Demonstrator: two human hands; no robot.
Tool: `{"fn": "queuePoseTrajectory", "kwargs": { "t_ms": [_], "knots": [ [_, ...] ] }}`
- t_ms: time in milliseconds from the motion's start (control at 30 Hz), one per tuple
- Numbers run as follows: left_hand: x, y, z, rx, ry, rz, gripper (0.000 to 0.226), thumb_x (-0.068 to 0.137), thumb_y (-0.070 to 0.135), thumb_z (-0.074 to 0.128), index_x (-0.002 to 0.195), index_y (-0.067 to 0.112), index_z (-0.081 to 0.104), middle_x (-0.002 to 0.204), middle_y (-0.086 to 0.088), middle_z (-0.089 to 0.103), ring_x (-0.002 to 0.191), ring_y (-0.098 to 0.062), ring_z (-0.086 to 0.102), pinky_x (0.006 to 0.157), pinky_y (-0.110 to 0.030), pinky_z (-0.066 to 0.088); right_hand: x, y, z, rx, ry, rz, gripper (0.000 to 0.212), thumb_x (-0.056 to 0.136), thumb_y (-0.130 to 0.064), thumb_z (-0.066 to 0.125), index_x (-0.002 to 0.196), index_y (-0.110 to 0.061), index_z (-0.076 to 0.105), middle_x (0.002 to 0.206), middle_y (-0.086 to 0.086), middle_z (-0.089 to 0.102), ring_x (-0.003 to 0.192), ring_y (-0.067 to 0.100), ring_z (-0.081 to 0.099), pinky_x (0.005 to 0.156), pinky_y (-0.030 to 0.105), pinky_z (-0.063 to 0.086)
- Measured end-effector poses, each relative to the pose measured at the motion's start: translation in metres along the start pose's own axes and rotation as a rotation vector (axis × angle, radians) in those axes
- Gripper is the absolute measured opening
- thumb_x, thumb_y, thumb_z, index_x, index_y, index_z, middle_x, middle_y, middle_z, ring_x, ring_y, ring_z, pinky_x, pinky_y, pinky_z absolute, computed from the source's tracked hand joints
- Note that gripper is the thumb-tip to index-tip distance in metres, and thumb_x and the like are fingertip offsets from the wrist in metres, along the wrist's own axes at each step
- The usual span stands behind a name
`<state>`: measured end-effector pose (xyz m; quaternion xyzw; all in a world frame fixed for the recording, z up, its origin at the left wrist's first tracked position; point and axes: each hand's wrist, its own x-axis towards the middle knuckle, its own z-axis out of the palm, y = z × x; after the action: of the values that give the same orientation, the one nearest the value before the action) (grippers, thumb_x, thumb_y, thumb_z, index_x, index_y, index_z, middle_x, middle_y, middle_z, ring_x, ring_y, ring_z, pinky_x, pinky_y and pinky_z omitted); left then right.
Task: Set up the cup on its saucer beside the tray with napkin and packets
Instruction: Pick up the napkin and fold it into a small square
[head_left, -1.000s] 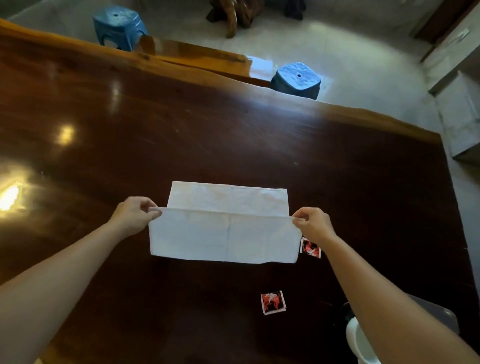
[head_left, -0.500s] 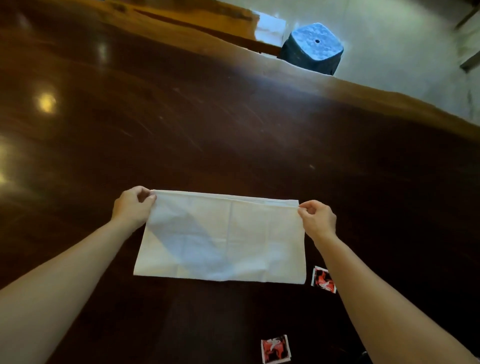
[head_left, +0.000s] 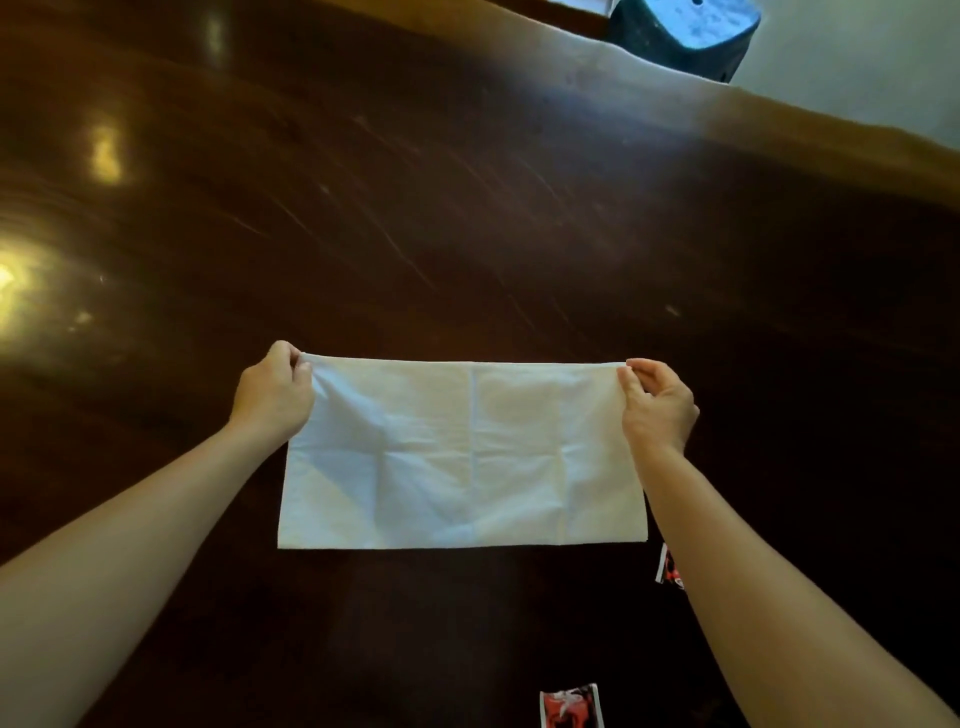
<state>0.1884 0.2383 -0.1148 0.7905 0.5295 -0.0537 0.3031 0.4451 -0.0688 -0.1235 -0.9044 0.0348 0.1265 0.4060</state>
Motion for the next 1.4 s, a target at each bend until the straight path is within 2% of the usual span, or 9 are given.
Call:
{"fn": "queuePoseTrajectory", "kwargs": {
  "t_ms": [167,267,333,433,533,633,867,1067,1400],
  "knots": [
    [-0.021,0.008,-0.007,0.064,0.019,-0.049,0.036,0.094,0.025,0.059,0.122,0.009,0.045,0.117,-0.018,0.056,0.093,-0.030,0.058,0.072,-0.042,0.051,-0.012,-0.016,-0.014,-0.055,-0.050,-0.094,0.031,0.099,-0.028,0.059,0.129,-0.021,0.063,0.116,-0.006,0.068,0.100,0.008,0.062,0.081,0.022,0.052],
    [-0.050,0.004,0.000,0.462,0.066,0.249,0.060,0.089,0.030,0.065,0.136,0.006,0.037,0.136,-0.024,0.044,0.119,-0.043,0.046,0.088,-0.050,0.051,-0.045,-0.022,-0.017,-0.158,-0.110,-0.167,0.035,0.099,-0.024,0.055,0.134,-0.017,0.060,0.127,0.007,0.066,0.116,0.021,0.061,0.100,0.039,0.051],
    [-0.072,-0.001,0.008,0.571,0.019,0.467,0.070,0.088,0.035,0.067,0.143,0.006,0.036,0.145,-0.026,0.040,0.131,-0.047,0.039,0.094,-0.056,0.050,-0.081,-0.022,-0.009,-0.222,-0.275,-0.244,0.039,0.100,-0.021,0.056,0.139,-0.014,0.056,0.136,0.010,0.062,0.127,0.025,0.056,0.107,0.036,0.042],
    [-0.103,-0.009,0.029,0.596,-0.132,0.634,0.076,0.095,0.053,0.044,0.157,0.014,0.024,0.163,-0.024,0.017,0.150,-0.046,0.017,0.112,-0.060,0.033,-0.144,-0.024,0.016,-0.323,-0.575,-0.452,0.041,0.102,-0.020,0.053,0.142,-0.012,0.051,0.145,0.009,0.054,0.137,0.028,0.046,0.116,0.039,0.034],
    [-0.123,-0.018,0.052,0.620,-0.230,0.725,0.072,0.097,0.059,0.006,0.158,0.021,-0.001,0.166,-0.014,-0.013,0.152,-0.037,-0.011,0.121,-0.054,0.010,-0.194,-0.022,0.048,-0.439,-0.717,-0.666,0.049,0.103,-0.019,0.045,0.152,-0.014,0.038,0.160,0.006,0.037,0.153,0.027,0.020,0.124,0.039,0.011],
    [-0.130,-0.030,0.065,0.613,-0.206,0.738,0.067,0.100,0.047,0.004,0.159,0.015,-0.005,0.167,-0.013,-0.012,0.152,-0.034,-0.016,0.124,-0.051,0.007,-0.213,-0.020,0.078,-0.562,-0.776,-0.707,0.057,0.106,-0.031,0.027,0.159,-0.019,0.011,0.169,0.000,0.003,0.154,0.023,-0.014,0.124,0.044,-0.008],
    [-0.134,-0.061,0.072,0.626,-0.165,0.644,0.081,0.095,0.062,0.025,0.160,0.017,0.006,0.169,-0.008,-0.001,0.154,-0.033,-0.003,0.123,-0.053,0.005,-0.172,0.021,0.080,-0.902,-0.664,-0.707,0.062,0.096,-0.061,0.000,0.149,-0.043,-0.027,0.157,-0.009,-0.043,0.142,0.019,-0.044,0.113,0.052,-0.031],
    [-0.131,-0.072,0.075,0.618,-0.100,0.686,0.086,0.091,0.066,0.029,0.160,0.018,0.010,0.169,-0.010,0.002,0.153,-0.042,-0.002,0.121,-0.060,0.010,-0.096,0.064,0.017,-0.984,-0.360,-0.563,0.062,0.097,-0.061,0.006,0.154,-0.046,-0.017,0.166,-0.004,-0.023,0.153,0.023,-0.022,0.121,0.048,-0.015],
    [-0.194,-0.043,0.102,0.564,-0.213,0.484,0.088,0.091,0.069,0.025,0.159,0.017,0.007,0.168,-0.012,-0.006,0.150,-0.047,-0.013,0.118,-0.062,-0.003,-0.015,0.027,0.008,-1.088,-0.512,-0.687,0.059,0.090,-0.068,-0.015,0.142,-0.051,-0.035,0.162,-0.009,-0.035,0.148,0.021,-0.034,0.120,0.058,-0.015]
  ]
}}
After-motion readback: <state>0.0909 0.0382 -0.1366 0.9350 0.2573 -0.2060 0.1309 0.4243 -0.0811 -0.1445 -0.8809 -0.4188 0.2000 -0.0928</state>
